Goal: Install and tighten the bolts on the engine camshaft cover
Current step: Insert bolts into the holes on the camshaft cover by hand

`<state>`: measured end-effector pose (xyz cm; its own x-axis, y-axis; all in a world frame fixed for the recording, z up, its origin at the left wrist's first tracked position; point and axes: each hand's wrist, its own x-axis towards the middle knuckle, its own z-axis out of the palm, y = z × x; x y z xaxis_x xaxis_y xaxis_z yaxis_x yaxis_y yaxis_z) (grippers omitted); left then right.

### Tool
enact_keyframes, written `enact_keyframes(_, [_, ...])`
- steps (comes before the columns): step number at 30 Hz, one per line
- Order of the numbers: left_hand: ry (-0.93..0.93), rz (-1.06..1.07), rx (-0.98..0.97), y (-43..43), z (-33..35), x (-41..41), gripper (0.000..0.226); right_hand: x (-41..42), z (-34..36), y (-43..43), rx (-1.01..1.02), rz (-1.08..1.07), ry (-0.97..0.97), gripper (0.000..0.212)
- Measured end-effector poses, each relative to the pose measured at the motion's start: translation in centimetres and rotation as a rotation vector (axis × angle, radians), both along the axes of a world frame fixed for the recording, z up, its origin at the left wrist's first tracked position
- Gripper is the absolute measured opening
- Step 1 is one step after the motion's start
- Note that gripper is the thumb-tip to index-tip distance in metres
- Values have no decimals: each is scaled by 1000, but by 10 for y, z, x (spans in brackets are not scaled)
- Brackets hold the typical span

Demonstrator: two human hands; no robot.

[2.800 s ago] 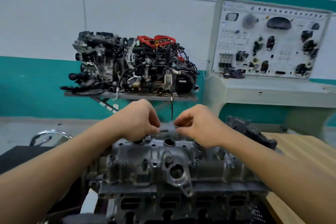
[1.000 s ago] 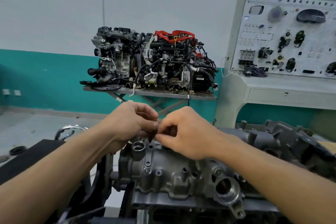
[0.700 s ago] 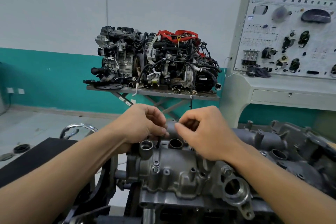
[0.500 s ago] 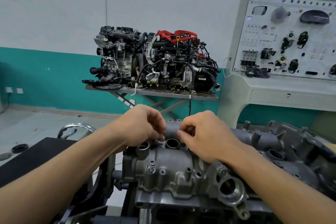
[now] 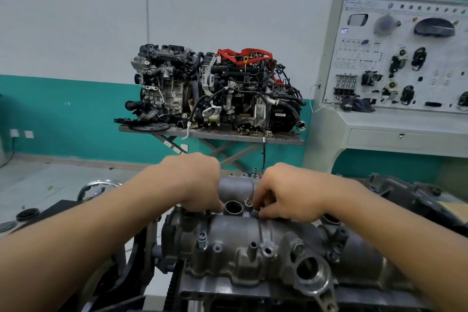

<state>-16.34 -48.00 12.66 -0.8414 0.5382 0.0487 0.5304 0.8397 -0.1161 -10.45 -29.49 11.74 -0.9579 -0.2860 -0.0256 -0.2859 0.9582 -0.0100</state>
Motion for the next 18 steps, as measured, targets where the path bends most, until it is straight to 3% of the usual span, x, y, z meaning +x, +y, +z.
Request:
enact_keyframes(2, [30,4,-40,4,-6,4,35,-1,3,-5,113,-7,-23,14])
enact_keyframes(4, [51,-1,-42,5,-8,6,23,-3,4,-10,213,-27,5,36])
enact_keyframes(6, [26,-30,-22,5,-7,6,13,-4,4,-11,180,-55,26,53])
enact_keyframes(8, [-69,-69,7,2,-3,5,13,-4,7,-8,69,-49,49,50])
enact_keyframes(10, [-141,-86,25,-2,2,5,22,-2,11,-4,13,-23,40,31])
enact_keyframes(15, [-76,-58,54,0,-4,2,20,-2,8,-2,97,68,-29,12])
enact_keyframes(18, [-56,-92,45,4,-5,1,5,-6,6,-3,156,57,21,37])
